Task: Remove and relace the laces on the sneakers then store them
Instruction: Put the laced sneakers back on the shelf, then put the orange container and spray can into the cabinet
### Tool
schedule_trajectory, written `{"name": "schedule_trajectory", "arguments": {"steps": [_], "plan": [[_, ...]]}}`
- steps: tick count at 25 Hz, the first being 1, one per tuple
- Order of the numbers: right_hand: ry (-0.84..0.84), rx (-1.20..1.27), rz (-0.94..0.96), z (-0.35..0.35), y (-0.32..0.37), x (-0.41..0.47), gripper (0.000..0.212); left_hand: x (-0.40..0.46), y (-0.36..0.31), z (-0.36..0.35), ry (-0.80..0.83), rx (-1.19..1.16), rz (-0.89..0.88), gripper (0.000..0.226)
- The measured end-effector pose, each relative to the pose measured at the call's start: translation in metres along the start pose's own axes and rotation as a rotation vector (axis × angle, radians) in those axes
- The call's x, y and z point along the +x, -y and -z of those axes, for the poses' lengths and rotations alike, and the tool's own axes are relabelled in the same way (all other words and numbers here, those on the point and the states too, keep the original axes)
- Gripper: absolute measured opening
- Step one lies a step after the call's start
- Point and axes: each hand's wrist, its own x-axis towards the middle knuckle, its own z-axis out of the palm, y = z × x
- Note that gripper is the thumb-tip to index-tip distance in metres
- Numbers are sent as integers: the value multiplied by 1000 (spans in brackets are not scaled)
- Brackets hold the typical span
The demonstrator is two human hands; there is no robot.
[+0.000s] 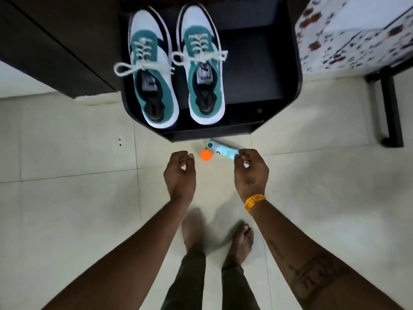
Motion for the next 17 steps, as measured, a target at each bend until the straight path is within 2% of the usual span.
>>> {"name": "schedule_trajectory", "arguments": {"steps": [2,7,12,14,17], "plan": [[37,-56,-34,-9,-46,6,12,3,39,-29,56,14,47,17],[106,-281,23,-48,-158,44,23,32,143,-97,167,174,76,46],[192,-601,181,-87,-243,97,52,75,217,-161,221,319,32,83],[192,-714,197,-98,-264,118,71,91,231,-181,208,324,18,86],[263,-835,209,-110,-289,137,84,107,247,-200,178,328,-42,73]]}}
